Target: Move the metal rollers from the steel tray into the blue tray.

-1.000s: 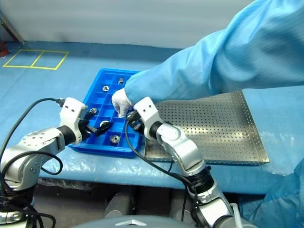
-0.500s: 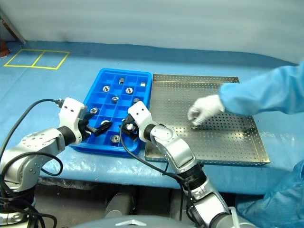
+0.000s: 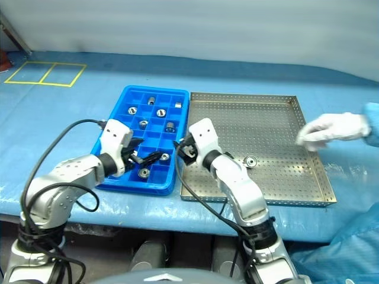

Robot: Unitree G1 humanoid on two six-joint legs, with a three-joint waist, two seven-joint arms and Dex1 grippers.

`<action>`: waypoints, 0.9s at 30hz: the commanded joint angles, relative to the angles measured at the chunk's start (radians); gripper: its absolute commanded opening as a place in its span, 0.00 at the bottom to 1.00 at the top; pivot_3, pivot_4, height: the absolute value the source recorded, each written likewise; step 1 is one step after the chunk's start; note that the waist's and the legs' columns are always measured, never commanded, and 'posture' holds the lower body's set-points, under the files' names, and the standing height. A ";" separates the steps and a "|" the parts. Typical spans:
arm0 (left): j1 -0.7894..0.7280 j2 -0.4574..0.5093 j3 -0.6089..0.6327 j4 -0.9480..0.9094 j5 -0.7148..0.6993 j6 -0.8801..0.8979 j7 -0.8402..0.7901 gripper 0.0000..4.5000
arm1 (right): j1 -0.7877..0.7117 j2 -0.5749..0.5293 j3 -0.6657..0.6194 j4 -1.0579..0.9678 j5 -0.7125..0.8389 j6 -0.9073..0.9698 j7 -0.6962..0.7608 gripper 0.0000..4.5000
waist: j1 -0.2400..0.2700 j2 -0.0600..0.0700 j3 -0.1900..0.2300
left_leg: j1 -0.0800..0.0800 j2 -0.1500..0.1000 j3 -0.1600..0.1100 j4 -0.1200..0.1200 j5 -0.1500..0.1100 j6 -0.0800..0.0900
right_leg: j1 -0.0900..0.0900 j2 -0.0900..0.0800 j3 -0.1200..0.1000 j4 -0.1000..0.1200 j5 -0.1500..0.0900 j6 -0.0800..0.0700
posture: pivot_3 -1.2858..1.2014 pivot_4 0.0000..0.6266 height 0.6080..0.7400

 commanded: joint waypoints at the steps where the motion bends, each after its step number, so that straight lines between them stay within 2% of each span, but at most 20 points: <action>1: -0.047 -0.033 -0.068 0.023 0.020 -0.067 -0.024 1.00 | 0.038 -0.029 -0.109 -0.077 -0.034 -0.001 -0.067 0.89 | -0.006 0.000 0.000 | 0.000 0.000 0.000 0.000 0.000 0.000 | 0.000 0.000 0.000 0.000 0.000 0.000 | 0.50 0.24 1.00; 11: -0.168 -0.146 -0.168 0.228 0.113 -0.242 -0.056 1.00 | 0.134 -0.197 -0.302 -0.146 0.032 0.120 0.013 0.89 | -0.046 0.000 0.000 | 0.000 0.000 0.002 0.001 0.000 0.001 | 0.000 0.000 0.001 0.000 0.000 0.000 | 0.47 0.24 1.00; 17: -0.180 -0.173 -0.186 0.259 0.132 -0.259 -0.077 1.00 | 0.153 -0.189 -0.330 -0.120 0.054 0.134 0.006 0.89 | -0.066 0.000 0.000 | 0.001 0.000 0.002 0.001 -0.001 0.001 | 0.000 0.000 0.001 0.001 0.000 0.000 | 0.46 0.24 1.00; 27: -0.161 -0.183 -0.172 0.244 0.136 -0.255 -0.078 1.00 | 0.132 -0.188 -0.308 -0.067 0.065 0.132 0.022 0.89 | -0.061 0.000 0.000 | 0.000 0.000 0.002 0.003 -0.001 0.001 | 0.001 0.000 0.002 0.000 0.001 0.001 | 0.48 0.24 1.00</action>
